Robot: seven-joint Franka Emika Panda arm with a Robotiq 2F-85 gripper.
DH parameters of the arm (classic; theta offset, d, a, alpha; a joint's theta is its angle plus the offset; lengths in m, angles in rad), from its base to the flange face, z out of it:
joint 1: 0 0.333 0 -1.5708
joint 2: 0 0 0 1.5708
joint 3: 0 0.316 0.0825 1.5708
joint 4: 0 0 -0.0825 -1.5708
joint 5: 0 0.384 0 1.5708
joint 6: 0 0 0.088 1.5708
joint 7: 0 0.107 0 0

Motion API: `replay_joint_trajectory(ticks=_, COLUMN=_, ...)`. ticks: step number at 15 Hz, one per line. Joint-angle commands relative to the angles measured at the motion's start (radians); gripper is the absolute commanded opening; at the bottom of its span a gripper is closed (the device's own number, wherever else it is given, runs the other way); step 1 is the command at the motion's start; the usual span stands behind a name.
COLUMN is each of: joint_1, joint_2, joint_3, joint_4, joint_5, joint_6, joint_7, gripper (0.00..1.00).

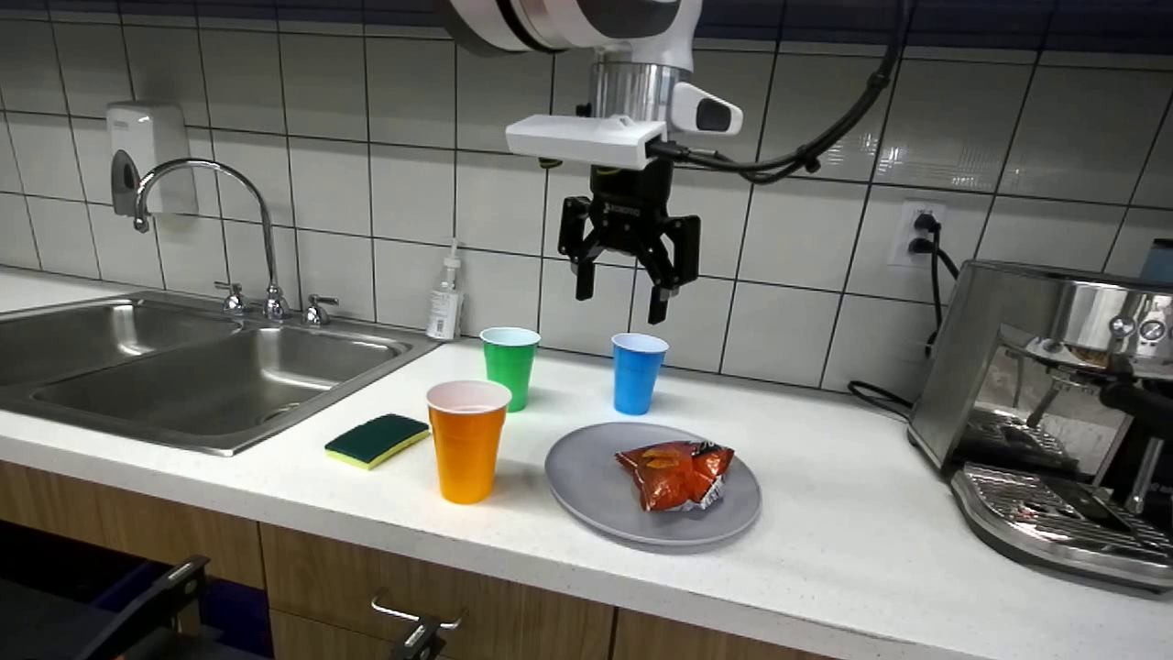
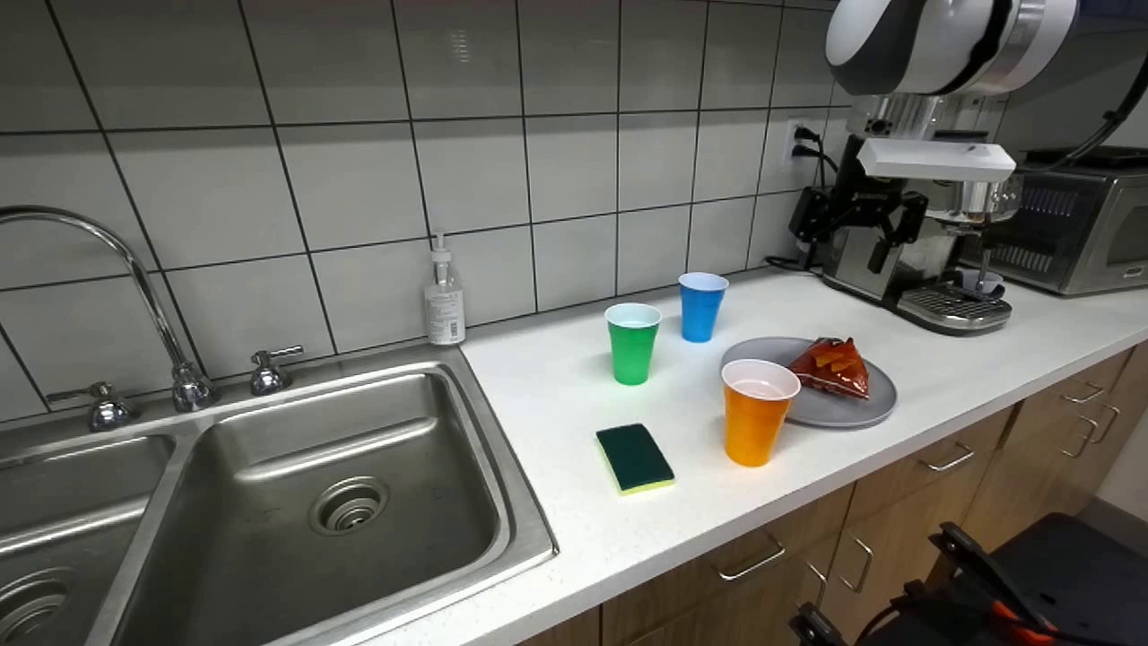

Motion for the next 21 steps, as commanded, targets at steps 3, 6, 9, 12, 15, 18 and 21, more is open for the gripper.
replay_joint_trajectory(ticks=3, joint_1=-0.028, joint_2=0.12, joint_3=-0.015, joint_4=0.086, joint_5=0.092, joint_6=0.044, joint_7=-0.073, gripper=1.0)
replay_joint_trajectory(ticks=6, joint_1=-0.038, joint_2=0.192, joint_3=-0.01, joint_4=0.121, joint_5=0.132, joint_6=0.08, joint_7=-0.084, gripper=1.0)
replay_joint_trajectory(ticks=9, joint_1=-0.049, joint_2=0.254, joint_3=0.0, joint_4=0.147, joint_5=0.161, joint_6=0.115, joint_7=-0.102, gripper=1.0)
replay_joint_trajectory(ticks=12, joint_1=-0.065, joint_2=0.308, joint_3=0.01, joint_4=0.171, joint_5=0.189, joint_6=0.134, joint_7=-0.12, gripper=1.0)
replay_joint_trajectory(ticks=15, joint_1=-0.087, joint_2=0.357, joint_3=0.016, joint_4=0.195, joint_5=0.2, joint_6=0.144, joint_7=-0.129, gripper=1.0)
replay_joint_trajectory(ticks=18, joint_1=-0.11, joint_2=0.401, joint_3=0.021, joint_4=0.217, joint_5=0.205, joint_6=0.149, joint_7=-0.133, gripper=1.0)
replay_joint_trajectory(ticks=21, joint_1=-0.128, joint_2=0.438, joint_3=0.029, joint_4=0.236, joint_5=0.206, joint_6=0.152, joint_7=-0.128, gripper=1.0)
